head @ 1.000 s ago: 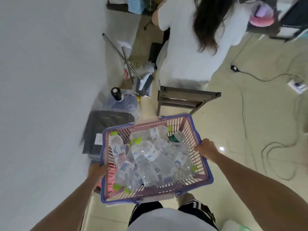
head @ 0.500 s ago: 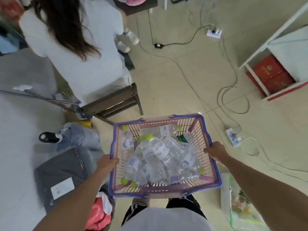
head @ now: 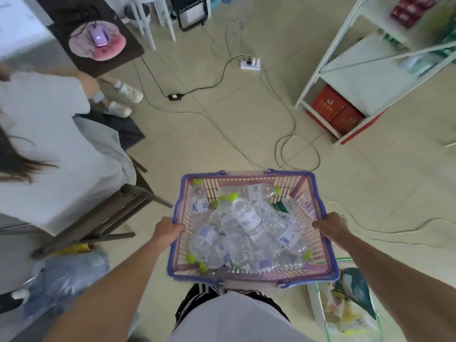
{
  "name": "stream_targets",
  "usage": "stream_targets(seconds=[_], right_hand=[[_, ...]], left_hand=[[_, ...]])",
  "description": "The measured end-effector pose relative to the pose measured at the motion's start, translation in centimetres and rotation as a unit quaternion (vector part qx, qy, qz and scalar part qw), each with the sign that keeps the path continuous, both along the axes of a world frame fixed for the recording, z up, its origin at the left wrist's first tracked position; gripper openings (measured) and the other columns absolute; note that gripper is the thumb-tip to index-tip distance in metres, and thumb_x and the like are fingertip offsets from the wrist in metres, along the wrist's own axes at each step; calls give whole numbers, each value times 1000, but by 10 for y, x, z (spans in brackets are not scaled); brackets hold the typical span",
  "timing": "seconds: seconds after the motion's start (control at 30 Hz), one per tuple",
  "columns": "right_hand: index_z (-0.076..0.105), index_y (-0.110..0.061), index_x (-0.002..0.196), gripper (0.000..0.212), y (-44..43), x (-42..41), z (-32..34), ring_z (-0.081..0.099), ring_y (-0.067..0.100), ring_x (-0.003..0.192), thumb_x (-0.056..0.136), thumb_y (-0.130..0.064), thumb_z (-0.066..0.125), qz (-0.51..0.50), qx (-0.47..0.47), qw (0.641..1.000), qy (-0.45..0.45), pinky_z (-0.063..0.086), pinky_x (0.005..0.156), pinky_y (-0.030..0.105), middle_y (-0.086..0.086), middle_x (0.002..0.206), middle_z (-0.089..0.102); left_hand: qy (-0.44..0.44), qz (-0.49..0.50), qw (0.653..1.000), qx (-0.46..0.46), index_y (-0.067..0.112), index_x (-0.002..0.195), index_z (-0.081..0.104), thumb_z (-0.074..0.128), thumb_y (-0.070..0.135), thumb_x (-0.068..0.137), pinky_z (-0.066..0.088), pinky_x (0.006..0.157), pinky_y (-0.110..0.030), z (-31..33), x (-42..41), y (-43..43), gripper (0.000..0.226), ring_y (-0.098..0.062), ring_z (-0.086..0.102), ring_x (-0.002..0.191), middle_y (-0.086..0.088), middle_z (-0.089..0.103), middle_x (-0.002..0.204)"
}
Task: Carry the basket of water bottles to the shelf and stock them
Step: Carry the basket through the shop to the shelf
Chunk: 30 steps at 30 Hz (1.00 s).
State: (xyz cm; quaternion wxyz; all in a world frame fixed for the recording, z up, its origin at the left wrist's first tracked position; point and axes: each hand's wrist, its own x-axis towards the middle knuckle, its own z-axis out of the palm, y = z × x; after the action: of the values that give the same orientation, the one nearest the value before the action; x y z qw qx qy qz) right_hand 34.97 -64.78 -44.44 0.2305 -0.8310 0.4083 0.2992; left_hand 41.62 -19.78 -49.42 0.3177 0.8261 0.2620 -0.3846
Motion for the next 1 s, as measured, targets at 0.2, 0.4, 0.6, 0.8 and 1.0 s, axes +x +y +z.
stream_targets(seconds=[0.2,0.4,0.6,0.8,1.0], right_hand=[[60,-4,65,24,-23,69,3,64,35,72,77,-15,77,-65,-28,997,-30,50,64,38,18,69,64],[59,-1,65,24,-25,153,0,50,24,56,80,-11,75,-116,-14,992,-43,37,51,29,13,61,55],[64,3,75,17,-32,247,1,51,24,56,80,-11,73,-131,16,990,-48,36,49,27,14,66,58],[61,0,81,15,-60,354,-9,53,21,58,83,-12,71,-120,37,991,-40,38,49,26,10,69,57],[64,1,96,22,-100,472,-17,58,22,64,86,-17,71,-121,63,990,-35,43,52,27,18,89,67]], left_hand=[[-23,-40,999,-8,-1,119,66,66,19,93,49,55,-24,-8,106,-30,32,-20,64,73,-9,68,95],[-14,-60,998,0,0,118,68,68,24,86,59,85,-38,-11,219,-34,40,-32,71,93,-16,73,107],[-17,-99,995,25,-1,105,69,68,19,88,48,65,-30,10,327,-49,26,-24,63,74,-12,68,87],[-8,-99,994,45,2,108,69,68,21,88,55,71,-33,18,431,-73,28,-28,67,81,-13,70,93],[-7,-92,994,56,0,108,70,67,20,87,59,82,-39,23,542,-110,30,-32,70,88,-16,73,99]])
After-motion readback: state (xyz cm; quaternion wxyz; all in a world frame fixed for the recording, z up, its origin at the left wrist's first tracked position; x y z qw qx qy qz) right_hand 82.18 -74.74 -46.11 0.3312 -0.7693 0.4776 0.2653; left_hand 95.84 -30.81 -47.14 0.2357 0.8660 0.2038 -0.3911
